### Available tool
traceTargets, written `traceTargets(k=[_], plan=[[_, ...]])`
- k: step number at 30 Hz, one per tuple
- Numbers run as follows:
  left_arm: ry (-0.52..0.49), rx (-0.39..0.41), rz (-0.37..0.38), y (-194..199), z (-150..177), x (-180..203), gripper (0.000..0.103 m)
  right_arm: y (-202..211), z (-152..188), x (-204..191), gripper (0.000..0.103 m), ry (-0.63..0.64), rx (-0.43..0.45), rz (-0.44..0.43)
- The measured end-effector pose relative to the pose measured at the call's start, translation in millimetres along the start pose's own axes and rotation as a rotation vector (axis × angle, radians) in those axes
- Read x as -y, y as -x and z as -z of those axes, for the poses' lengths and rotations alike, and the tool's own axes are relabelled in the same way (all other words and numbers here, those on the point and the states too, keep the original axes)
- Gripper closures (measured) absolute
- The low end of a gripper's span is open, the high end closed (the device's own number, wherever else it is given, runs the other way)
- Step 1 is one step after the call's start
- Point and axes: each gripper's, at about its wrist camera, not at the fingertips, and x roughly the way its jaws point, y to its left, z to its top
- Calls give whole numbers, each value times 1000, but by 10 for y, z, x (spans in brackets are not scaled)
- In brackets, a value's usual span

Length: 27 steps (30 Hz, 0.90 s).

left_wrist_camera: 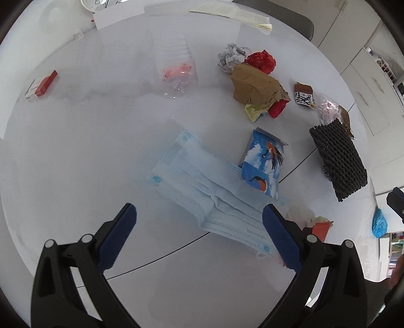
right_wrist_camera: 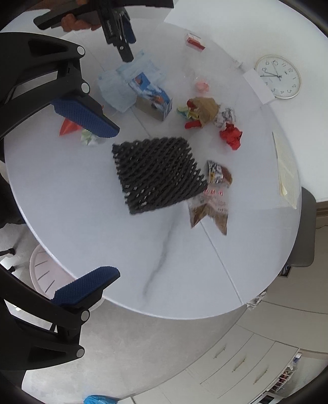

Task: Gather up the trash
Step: 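Reach the right tool to the blue bird-printed box and grasp it, then grasp the blue face mask with the left tool while the right tool lifts the box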

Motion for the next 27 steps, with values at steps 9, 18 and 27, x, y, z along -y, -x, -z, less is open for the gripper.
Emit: traceTargets(k=[9,18,27], plan=[[120,7,75,-47,51,-353,8,-529,-446,-1142,2,21,-101,-247],[258,56,83,89,195,-725,8,-1271,-540,-1684,7,-87,-217,-102],[273,28,163,-58,160,-600,8,-1416,-460,-1579,54,-101,-239,-116]])
